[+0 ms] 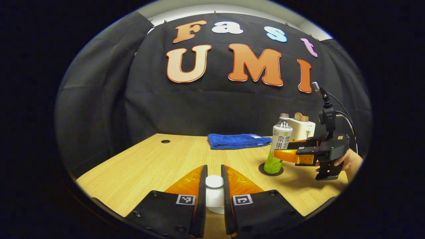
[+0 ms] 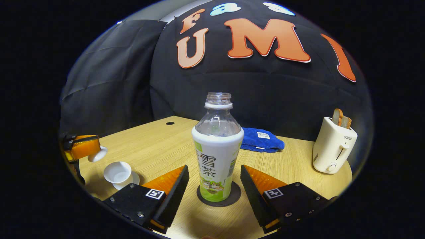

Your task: Open the teacup lid with one hand, grasp the water bottle and pour water into the teacup with the other hand; after pouring, place the water bottle on the coaster and then close the teacup lid.

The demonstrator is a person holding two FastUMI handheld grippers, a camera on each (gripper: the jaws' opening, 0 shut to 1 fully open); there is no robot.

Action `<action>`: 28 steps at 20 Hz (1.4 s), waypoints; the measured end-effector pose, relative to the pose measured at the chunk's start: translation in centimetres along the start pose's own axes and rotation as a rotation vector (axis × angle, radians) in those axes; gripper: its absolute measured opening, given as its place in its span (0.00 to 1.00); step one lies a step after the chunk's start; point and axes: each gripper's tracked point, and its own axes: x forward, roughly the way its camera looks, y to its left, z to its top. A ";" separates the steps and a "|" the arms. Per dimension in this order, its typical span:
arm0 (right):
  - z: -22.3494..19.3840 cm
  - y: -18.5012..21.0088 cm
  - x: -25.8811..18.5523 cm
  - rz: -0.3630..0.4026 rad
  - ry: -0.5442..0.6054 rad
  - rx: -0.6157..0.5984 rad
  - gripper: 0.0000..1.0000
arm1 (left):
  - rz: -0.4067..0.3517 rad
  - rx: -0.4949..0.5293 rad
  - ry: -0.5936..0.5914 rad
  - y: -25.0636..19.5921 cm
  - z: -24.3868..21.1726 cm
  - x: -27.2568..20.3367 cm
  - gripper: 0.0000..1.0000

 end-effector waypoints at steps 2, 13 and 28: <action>0.3 -0.1 -1.2 0.001 -0.018 0.009 0.96 | -0.020 -0.006 0.001 -1.1 -0.4 0.8 0.24; 1.8 -0.7 -5.7 0.002 -0.107 0.040 0.96 | -0.018 0.059 0.105 -2.5 -5.2 3.7 0.27; 4.7 -1.6 -11.2 -0.080 -0.206 0.044 0.96 | 0.002 0.106 -0.061 -3.1 3.2 1.9 0.91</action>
